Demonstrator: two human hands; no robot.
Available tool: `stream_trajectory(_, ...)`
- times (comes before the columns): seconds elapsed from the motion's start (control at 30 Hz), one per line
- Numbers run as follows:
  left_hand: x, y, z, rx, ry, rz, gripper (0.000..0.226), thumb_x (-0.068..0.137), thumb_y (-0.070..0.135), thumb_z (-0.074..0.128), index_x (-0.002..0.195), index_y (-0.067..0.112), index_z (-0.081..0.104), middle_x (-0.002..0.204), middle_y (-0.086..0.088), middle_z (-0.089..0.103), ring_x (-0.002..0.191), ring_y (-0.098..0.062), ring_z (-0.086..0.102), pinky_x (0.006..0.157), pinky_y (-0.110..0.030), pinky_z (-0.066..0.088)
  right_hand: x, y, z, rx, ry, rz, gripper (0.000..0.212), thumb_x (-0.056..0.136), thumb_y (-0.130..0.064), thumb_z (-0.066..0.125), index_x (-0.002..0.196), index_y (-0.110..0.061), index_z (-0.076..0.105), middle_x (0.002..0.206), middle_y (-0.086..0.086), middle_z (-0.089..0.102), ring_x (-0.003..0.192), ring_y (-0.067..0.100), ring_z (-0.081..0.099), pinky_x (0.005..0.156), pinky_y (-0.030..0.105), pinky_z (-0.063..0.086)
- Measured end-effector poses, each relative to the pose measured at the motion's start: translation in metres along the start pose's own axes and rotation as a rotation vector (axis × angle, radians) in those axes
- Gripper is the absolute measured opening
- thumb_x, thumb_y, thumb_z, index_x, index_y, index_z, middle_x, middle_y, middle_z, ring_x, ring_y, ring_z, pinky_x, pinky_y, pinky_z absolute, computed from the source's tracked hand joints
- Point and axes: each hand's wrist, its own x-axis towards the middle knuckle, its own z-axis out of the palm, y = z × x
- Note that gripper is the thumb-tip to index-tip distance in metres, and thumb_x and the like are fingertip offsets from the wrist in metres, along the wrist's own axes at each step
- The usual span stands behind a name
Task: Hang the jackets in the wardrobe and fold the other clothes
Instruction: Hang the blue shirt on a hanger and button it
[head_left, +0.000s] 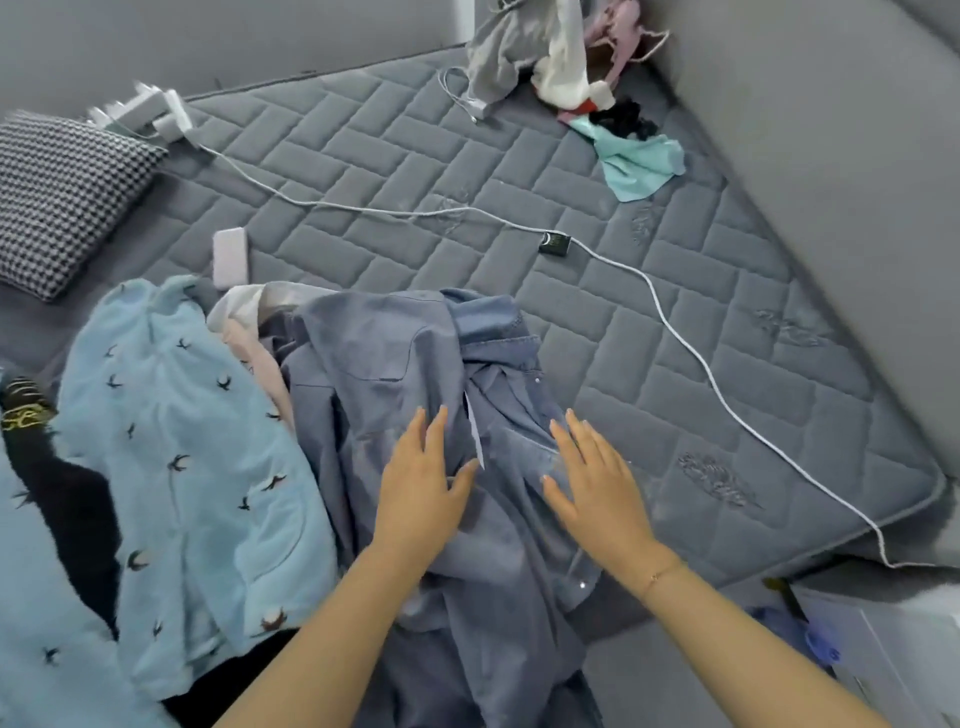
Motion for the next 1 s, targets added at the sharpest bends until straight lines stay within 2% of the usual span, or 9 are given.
stream_trajectory(0.27, 0.151, -0.009, 0.091, 0.163, -0.013, -0.34, 0.084, 0.093, 0.052, 0.055, 0.156, 0.033, 0.003, 0.164, -0.007, -0.007, 0.15, -0.029, 0.0, 0.12, -0.049, 0.007, 0.152, 0.085, 0.08, 0.394, -0.251, 0.256, 0.066, 0.098, -0.038, 0.053, 0.151, -0.009, 0.026, 0.155, 0.008, 0.03, 0.138, 0.026, 0.035, 0.109, 0.036, 0.034)
stream_trajectory(0.4, 0.166, -0.048, 0.109, 0.294, 0.109, -0.339, 0.06, 0.094, 0.027, 0.061, 0.148, 0.024, 0.036, 0.149, -0.01, 0.032, 0.132, -0.033, 0.034, 0.103, -0.044, 0.035, 0.192, 0.094, 0.125, 0.743, -0.273, 0.516, 0.074, 0.089, -0.034, 0.068, 0.147, -0.004, 0.032, 0.145, 0.013, 0.041, 0.129, 0.031, 0.046, 0.105, 0.043, 0.041)
stream_trajectory(0.47, 0.164, -0.063, 0.11, 0.085, 0.224, -0.318, 0.029, 0.094, 0.009, 0.057, 0.122, 0.012, 0.061, 0.119, -0.007, 0.054, 0.107, -0.031, 0.051, 0.084, -0.035, 0.042, 0.202, 0.091, 0.138, 0.913, -0.241, 0.586, 0.059, 0.088, -0.029, 0.071, 0.134, -0.004, 0.045, 0.13, 0.011, 0.054, 0.113, 0.025, 0.055, 0.094, 0.035, 0.046)
stream_trajectory(0.57, 0.159, -0.071, 0.101, -0.242, 0.311, -0.438, 0.01, 0.096, 0.009, 0.056, 0.091, 0.01, 0.064, 0.086, -0.004, 0.06, 0.08, -0.02, 0.055, 0.064, -0.024, 0.034, 0.204, 0.081, 0.145, 1.1, -0.079, 0.644, 0.019, 0.096, -0.023, 0.06, 0.093, -0.004, 0.058, 0.09, 0.01, 0.062, 0.081, 0.02, 0.056, 0.075, 0.033, 0.045)
stream_trajectory(0.63, 0.153, -0.07, 0.09, -0.4, 0.337, -0.491, 0.013, 0.096, 0.013, 0.058, 0.085, 0.006, 0.062, 0.078, -0.015, 0.061, 0.07, -0.016, 0.051, 0.062, -0.025, 0.038, 0.197, 0.079, 0.136, 1.169, 0.014, 0.65, 0.035, 0.1, -0.022, 0.053, 0.068, -0.007, 0.049, 0.066, 0.003, 0.046, 0.063, 0.014, 0.042, 0.062, 0.032, 0.036)
stream_trajectory(0.73, 0.14, -0.065, 0.073, -0.531, 0.369, -0.498, 0.015, 0.097, 0.014, 0.057, 0.083, 0.008, 0.06, 0.071, -0.012, 0.057, 0.069, -0.015, 0.048, 0.065, -0.026, 0.042, 0.181, 0.079, 0.103, 1.398, 0.007, 0.704, 0.03, 0.1, -0.026, 0.054, 0.086, -0.003, 0.066, 0.081, 0.004, 0.061, 0.074, 0.019, 0.054, 0.073, 0.031, 0.044)
stream_trajectory(0.8, 0.129, -0.061, 0.06, -0.589, 0.427, -0.523, 0.021, 0.098, 0.012, 0.055, 0.077, 0.014, 0.053, 0.068, -0.002, 0.047, 0.07, -0.016, 0.044, 0.065, -0.025, 0.039, 0.169, 0.077, 0.078, 1.551, -0.056, 0.691, 0.023, 0.099, -0.028, 0.056, 0.101, -0.012, 0.072, 0.101, 0.003, 0.074, 0.098, 0.019, 0.068, 0.09, 0.033, 0.051)
stream_trajectory(0.9, 0.117, -0.051, 0.044, -0.551, 0.381, -0.533, 0.01, 0.097, 0.013, 0.057, 0.107, 0.015, 0.058, 0.092, -0.001, 0.06, 0.088, -0.018, 0.054, 0.079, -0.029, 0.043, 0.149, 0.072, 0.039, 1.622, -0.089, 0.612, 0.026, 0.097, -0.028, 0.056, 0.106, -0.01, 0.073, 0.108, 0.011, 0.073, 0.109, 0.028, 0.066, 0.101, 0.043, 0.049)
stream_trajectory(1.0, 0.112, -0.033, 0.034, -0.459, 0.266, -0.377, 0.051, 0.091, 0.016, 0.068, 0.136, 0.021, 0.046, 0.124, 0.006, 0.054, 0.113, -0.01, 0.051, 0.097, -0.028, 0.042, 0.129, 0.065, 0.0, 1.578, -0.062, 0.482, 0.036, 0.094, -0.031, 0.058, 0.102, 0.001, 0.071, 0.106, 0.032, 0.067, 0.091, 0.03, 0.064, 0.089, 0.045, 0.049)
